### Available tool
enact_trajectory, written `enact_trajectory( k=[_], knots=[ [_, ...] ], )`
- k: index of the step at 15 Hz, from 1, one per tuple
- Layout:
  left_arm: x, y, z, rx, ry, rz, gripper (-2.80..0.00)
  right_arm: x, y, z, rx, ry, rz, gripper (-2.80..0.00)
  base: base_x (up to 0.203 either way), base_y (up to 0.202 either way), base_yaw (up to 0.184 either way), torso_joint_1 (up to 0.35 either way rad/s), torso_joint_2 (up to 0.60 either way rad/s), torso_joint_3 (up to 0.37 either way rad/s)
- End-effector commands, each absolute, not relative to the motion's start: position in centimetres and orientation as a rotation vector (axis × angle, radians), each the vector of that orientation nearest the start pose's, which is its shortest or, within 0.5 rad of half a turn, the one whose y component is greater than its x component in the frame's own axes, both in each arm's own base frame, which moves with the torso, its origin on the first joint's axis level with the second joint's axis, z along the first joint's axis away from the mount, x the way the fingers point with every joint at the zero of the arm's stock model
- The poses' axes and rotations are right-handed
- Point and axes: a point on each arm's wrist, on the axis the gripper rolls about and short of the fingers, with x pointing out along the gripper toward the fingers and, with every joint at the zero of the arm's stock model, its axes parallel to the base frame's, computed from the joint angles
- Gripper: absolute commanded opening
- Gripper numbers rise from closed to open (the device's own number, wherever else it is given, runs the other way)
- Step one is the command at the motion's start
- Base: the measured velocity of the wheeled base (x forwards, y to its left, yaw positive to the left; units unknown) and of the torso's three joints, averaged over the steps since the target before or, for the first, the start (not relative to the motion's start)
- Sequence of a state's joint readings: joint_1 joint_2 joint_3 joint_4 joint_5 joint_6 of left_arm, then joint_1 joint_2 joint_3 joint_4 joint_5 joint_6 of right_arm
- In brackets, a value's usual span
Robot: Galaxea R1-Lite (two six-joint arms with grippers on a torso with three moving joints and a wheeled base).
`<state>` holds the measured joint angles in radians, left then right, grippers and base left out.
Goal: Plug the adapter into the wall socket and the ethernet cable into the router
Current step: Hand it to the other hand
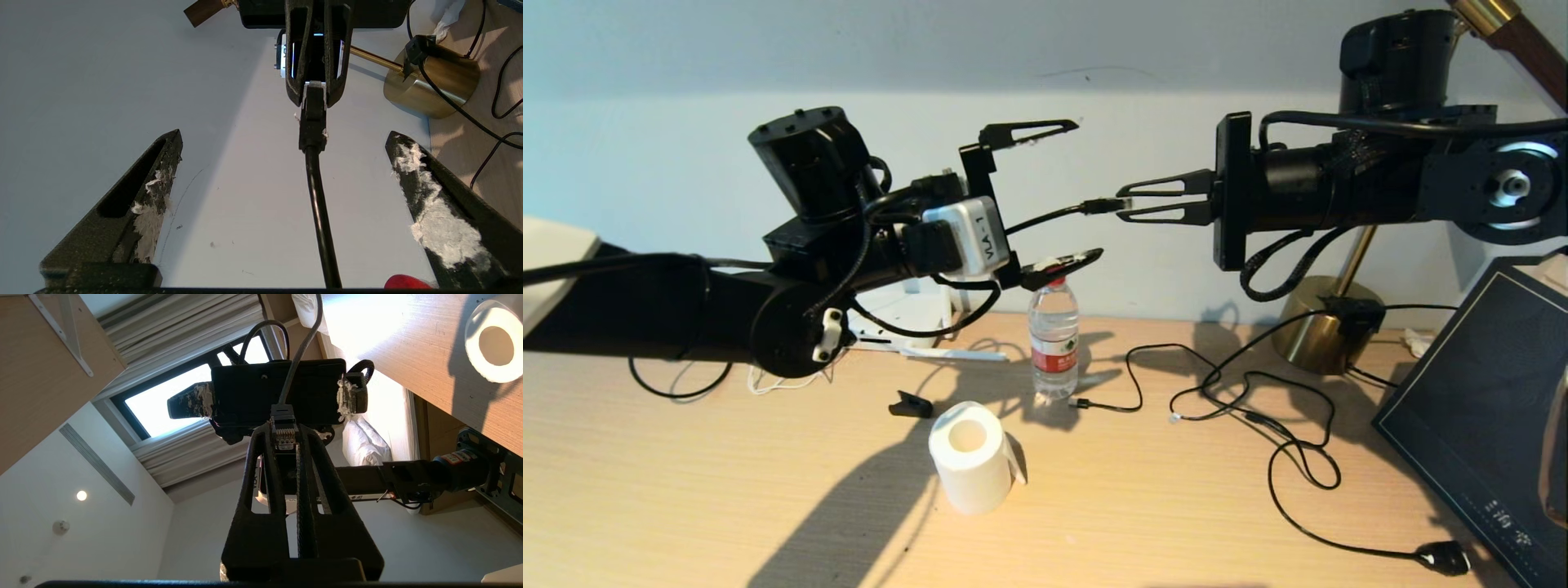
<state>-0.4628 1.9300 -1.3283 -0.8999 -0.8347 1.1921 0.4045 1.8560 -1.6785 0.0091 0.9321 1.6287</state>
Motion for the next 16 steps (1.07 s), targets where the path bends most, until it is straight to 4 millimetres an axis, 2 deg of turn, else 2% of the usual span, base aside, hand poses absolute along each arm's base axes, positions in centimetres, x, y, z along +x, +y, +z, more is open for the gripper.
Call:
enact_trajectory(
  k=[1,16],
  knots=[
    [33.63,-18.8,26.98,1.065,-1.048,-0.948,-2.8,32.61,16.01,31.22,1.408,1.239,0.856,-2.8,0.0,0.0,0.0,0.0,0.0,0.0],
    [33.34,-18.79,27.16,1.063,-1.052,-0.949,-2.8,32.88,16.43,30.8,1.409,1.252,0.849,-2.8,0.0,0.0,0.0,0.0,0.0,0.0]
  ],
)
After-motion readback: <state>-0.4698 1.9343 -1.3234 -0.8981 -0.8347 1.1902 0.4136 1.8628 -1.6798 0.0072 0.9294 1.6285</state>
